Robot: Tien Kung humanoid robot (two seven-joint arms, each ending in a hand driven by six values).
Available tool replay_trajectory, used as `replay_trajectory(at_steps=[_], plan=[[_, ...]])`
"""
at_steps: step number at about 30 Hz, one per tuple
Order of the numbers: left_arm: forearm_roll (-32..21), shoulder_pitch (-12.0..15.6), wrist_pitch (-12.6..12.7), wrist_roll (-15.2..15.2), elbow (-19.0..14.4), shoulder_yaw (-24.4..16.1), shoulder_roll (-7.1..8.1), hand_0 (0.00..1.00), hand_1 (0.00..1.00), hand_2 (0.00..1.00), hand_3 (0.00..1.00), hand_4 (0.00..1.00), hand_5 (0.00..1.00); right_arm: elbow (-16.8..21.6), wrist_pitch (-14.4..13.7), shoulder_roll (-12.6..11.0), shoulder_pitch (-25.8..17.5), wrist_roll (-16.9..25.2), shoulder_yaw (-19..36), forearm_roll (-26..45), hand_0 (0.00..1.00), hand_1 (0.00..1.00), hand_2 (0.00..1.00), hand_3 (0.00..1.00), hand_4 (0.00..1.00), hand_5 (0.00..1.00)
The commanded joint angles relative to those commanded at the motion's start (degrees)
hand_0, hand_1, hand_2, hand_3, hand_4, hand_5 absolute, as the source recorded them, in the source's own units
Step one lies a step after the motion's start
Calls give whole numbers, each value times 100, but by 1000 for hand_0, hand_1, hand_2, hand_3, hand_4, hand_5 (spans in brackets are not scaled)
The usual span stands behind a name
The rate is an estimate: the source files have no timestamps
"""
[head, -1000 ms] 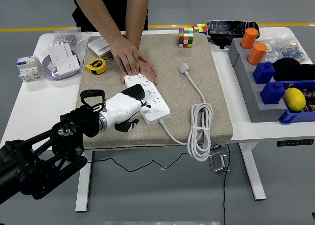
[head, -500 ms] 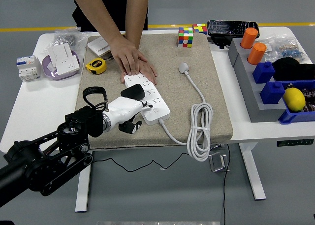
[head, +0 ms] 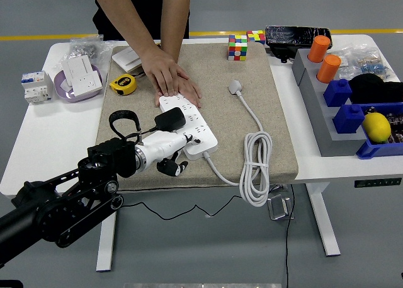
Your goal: Pick up the plug,place it near the board,insert it into the board,press the button
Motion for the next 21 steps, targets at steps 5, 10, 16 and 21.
replay_trajectory(at_steps=[5,10,16,21], plan=[[71,-18,35,4,21,-12,-48,151,6,155,945,464,137,2,0,1,8,0,17,-11,998,954,885,919,998,998],[101,-56,53,5,71,-1,-104,151,6,155,942,458,139,4,1,7,23,1,30,-19,998,955,886,918,998,998],[98,-78,31,13,101,28,-125,151,6,155,939,455,138,4,1,6,28,2,43,-22,998,955,885,919,998,998],[96,-80,24,10,161,40,-124,151,7,155,931,452,139,1,2,1,19,1,38,-15,998,954,884,919,998,998]])
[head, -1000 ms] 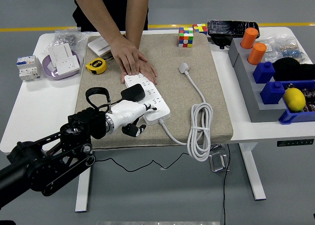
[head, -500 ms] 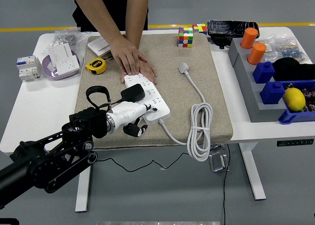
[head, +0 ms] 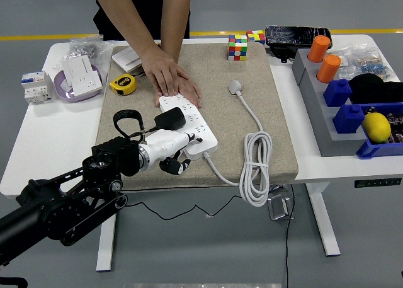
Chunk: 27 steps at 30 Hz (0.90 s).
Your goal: Pick up the plug,place it near the board,insert it into the board,press the button
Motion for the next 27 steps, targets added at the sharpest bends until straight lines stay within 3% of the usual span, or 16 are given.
replay_trajectory(at_steps=[10,24,25,27], plan=[[10,-19,-58,-3,51,46,19,151,7,155,931,451,138,2,1,5,5,0,8,-7,998,954,884,919,998,998],[54,-46,-376,58,80,109,29,150,7,155,910,450,135,2,4,-3,-10,1,-7,6,998,954,884,919,998,998],[61,-42,-403,68,81,97,26,151,8,155,823,438,122,2,4,-3,-11,2,-7,6,998,954,884,919,998,998],[83,-38,-412,74,84,77,21,151,8,155,823,438,122,2,3,-4,-17,2,-14,9,998,954,884,919,998,998]])
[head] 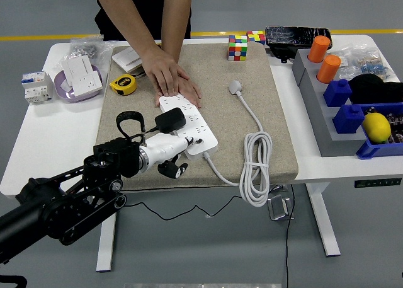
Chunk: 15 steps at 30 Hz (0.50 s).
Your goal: Pick up the plug,place it near the board,insert it into the board,press the button
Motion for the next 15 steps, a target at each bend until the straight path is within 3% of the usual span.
replay_trajectory(at_steps=[8,12,15], plan=[[49,14,64,-15,2,-33,4,151,8,157,820,436,120,-1,11,1,-2,-7,-3,3,998,954,884,919,998,998],[73,121,-37,11,-84,-296,2,151,11,157,787,433,113,2,15,11,1,-8,16,-14,998,954,883,920,998,998],[-279,241,-300,98,-304,-684,7,151,11,157,787,433,113,0,15,13,1,-8,26,-9,998,954,883,920,998,998]])
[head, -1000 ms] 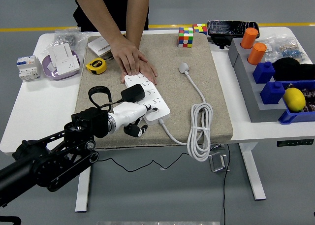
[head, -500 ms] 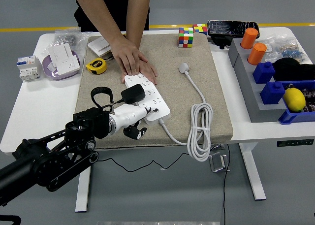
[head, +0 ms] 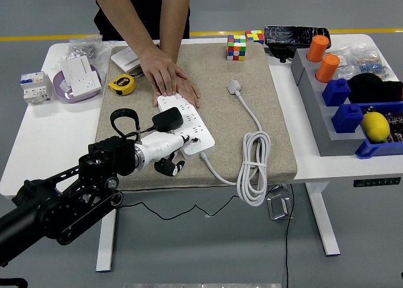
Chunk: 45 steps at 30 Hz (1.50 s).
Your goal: Pick up the plug,place it near the board,insert it into the board,press the button
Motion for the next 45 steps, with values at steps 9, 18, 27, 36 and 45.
replay_trajectory(at_steps=[9,18,27,36,45], plan=[[-895,274,-501,169,-899,-1469,-175,160,17,164,653,446,109,-1,1,20,-2,-4,22,2,998,952,883,919,998,998],[-3041,229,53,-244,-765,-2472,-330,182,41,220,605,703,47,1,-1,33,22,-4,33,-1,998,952,883,919,998,998],[-4538,91,955,-633,-312,-2735,-433,456,518,509,459,890,318,1,1,41,29,-1,23,12,998,947,883,918,998,998],[-4865,-73,1468,-889,335,-2924,-570,778,843,801,701,977,343,-1,-2,30,16,-2,-33,24,998,947,883,918,998,998],[-3583,-74,1514,-594,446,-2780,-548,950,959,932,950,998,310,0,-10,2,-7,1,-56,40,998,945,883,918,998,998]])
